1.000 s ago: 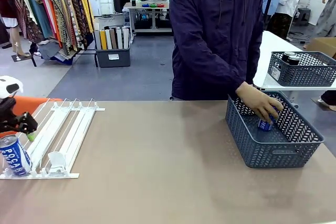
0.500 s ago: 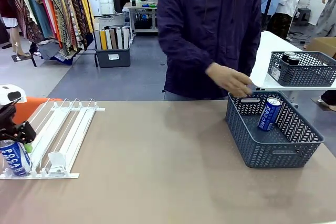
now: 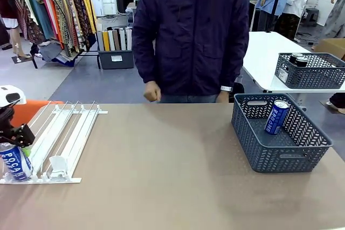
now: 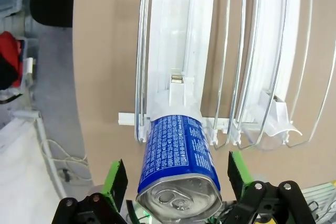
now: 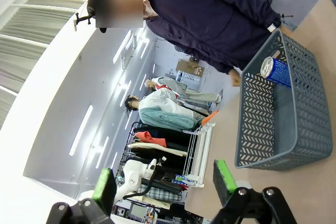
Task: Retrieve and store the cans from the dispenser.
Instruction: Pick up one can from the Automatic Can Dispenser and place it in the middle of the table.
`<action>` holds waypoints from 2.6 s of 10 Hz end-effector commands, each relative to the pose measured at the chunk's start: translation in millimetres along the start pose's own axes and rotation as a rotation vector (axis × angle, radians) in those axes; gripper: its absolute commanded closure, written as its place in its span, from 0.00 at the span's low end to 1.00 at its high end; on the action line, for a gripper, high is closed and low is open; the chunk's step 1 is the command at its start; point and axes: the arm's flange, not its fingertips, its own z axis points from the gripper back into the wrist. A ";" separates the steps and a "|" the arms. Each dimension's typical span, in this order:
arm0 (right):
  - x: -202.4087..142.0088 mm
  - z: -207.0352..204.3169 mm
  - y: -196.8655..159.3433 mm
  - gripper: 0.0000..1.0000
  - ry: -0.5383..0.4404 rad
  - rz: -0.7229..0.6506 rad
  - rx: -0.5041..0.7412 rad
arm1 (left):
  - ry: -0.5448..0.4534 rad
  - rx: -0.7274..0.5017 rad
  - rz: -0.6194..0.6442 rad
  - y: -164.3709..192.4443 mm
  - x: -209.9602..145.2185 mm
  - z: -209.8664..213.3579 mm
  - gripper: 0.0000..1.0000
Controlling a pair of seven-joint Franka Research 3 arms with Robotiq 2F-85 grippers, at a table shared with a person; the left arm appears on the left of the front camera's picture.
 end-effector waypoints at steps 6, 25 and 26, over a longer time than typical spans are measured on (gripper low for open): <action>2.9 -2.2 4.2 0.00 -0.009 0.001 0.008 | 0.004 0.018 0.001 2.1 3.1 -3.0 1.00; 2.9 -2.2 4.2 0.00 -0.009 0.001 0.008 | -0.315 -0.116 -0.087 4.6 -54.1 221.1 1.00; 2.9 -2.2 4.2 0.00 -0.009 0.001 0.008 | -0.331 -0.074 -0.121 -19.3 -41.5 213.9 1.00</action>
